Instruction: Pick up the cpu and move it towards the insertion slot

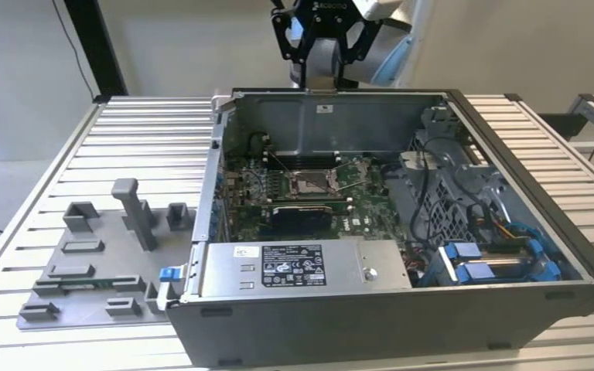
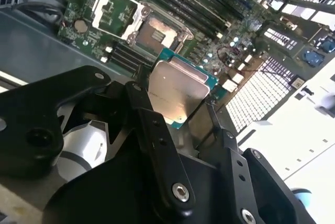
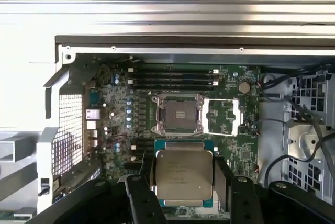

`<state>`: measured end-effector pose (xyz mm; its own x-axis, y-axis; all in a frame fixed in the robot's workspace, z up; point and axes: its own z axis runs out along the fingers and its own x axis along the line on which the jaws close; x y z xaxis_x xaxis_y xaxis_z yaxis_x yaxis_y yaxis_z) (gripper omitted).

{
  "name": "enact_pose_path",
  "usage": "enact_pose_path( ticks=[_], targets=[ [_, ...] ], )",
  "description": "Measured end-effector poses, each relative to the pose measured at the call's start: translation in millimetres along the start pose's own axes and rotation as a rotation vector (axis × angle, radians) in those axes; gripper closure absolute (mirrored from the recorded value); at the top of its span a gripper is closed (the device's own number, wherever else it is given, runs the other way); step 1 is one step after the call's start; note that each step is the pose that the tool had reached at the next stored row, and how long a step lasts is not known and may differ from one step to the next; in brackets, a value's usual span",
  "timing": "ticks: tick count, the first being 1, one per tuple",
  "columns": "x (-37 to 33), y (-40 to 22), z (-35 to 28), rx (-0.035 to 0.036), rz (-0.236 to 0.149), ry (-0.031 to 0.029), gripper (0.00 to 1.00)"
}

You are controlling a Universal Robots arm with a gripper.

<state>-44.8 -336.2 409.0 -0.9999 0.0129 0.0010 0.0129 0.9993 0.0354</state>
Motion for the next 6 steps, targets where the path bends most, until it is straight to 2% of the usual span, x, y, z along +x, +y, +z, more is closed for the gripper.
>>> enact_pose_path(
  ticks=[6],
  targets=[
    [0.0, 0.2, 0.1, -0.0001, 0.000, -0.0001, 1.00]
  ],
)
